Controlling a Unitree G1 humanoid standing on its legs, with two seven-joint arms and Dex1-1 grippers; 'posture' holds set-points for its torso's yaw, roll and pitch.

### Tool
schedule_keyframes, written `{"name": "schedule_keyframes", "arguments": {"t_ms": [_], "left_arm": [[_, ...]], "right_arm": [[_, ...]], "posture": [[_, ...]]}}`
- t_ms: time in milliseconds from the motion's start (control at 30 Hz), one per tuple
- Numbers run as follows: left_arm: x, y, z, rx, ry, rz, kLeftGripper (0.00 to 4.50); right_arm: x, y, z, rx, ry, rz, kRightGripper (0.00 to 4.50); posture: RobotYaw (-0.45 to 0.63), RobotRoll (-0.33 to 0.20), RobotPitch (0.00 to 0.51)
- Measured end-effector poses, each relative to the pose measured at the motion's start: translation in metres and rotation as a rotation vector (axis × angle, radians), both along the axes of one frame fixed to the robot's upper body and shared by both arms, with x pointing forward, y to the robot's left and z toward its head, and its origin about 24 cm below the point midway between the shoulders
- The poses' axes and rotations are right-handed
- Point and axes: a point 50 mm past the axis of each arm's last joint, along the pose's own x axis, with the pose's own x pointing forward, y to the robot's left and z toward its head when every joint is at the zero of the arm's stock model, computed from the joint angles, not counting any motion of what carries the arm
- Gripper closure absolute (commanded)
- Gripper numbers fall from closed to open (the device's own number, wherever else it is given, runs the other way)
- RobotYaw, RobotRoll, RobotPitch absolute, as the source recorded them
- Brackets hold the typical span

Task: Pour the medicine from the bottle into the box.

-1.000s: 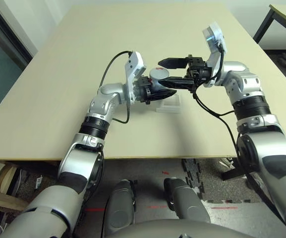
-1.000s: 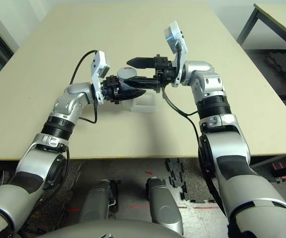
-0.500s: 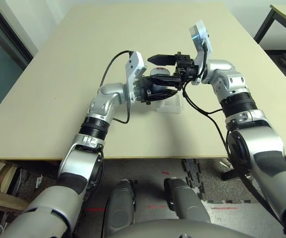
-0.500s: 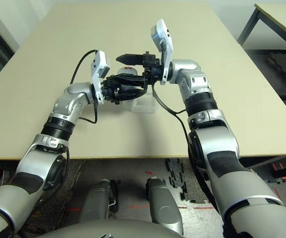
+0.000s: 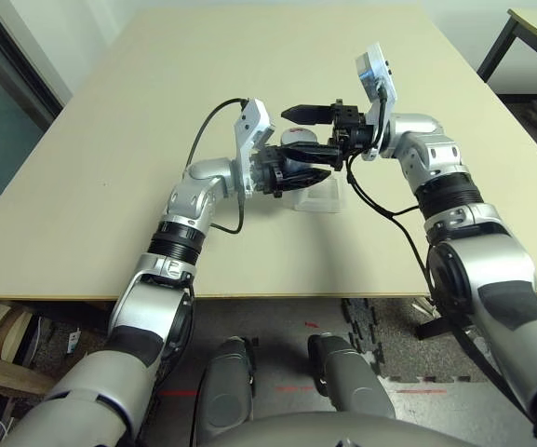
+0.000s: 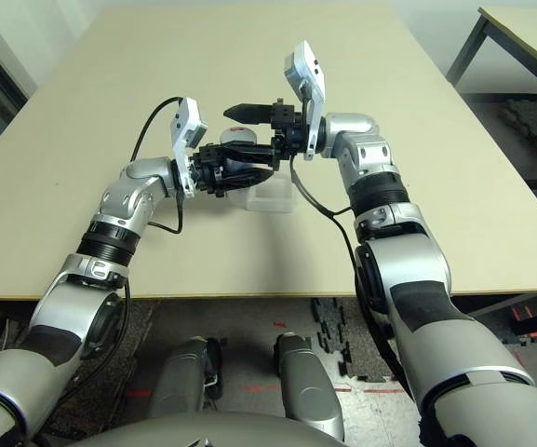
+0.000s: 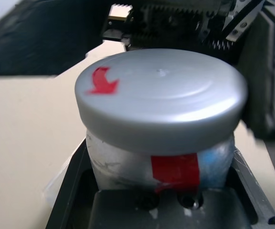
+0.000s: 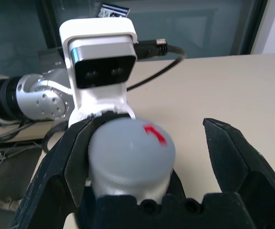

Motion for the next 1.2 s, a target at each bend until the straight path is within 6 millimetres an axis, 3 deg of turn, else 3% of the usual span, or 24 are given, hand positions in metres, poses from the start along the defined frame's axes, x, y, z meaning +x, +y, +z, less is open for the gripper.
{"name": "schedule_keyframes", "arguments": {"t_ms": [200,333,567,733,1200], "left_arm": [[0.000,0.000,-0.001,0.000,0.003,0.005,1.85],[-0.001,0.000,0.000,0.000,-0.007,-0.014,1.85],[-0.001,0.000,0.001,-0.003,-0.017,-0.027,1.85],[-0.001,0.000,0.001,-0.003,-0.019,-0.027,1.85],[-0.001,-0.001,0.001,-0.004,-0.020,-0.030,1.85]], "right_arm": [[-0.001,-0.015,0.001,-0.022,-0.001,-0.007,0.00],[-0.001,-0.044,0.007,-0.031,0.003,-0.081,0.00],[-0.003,-0.049,0.006,-0.026,0.026,-0.064,0.00],[-0.007,-0.046,0.005,-0.008,0.052,-0.008,0.00],[-0.011,-0.014,0.003,0.013,0.055,0.085,0.00]], "posture": [[-0.19,0.000,0.112],[-0.19,0.000,0.111],[-0.18,0.000,0.107],[-0.18,0.000,0.105],[-0.18,0.000,0.102]]}}
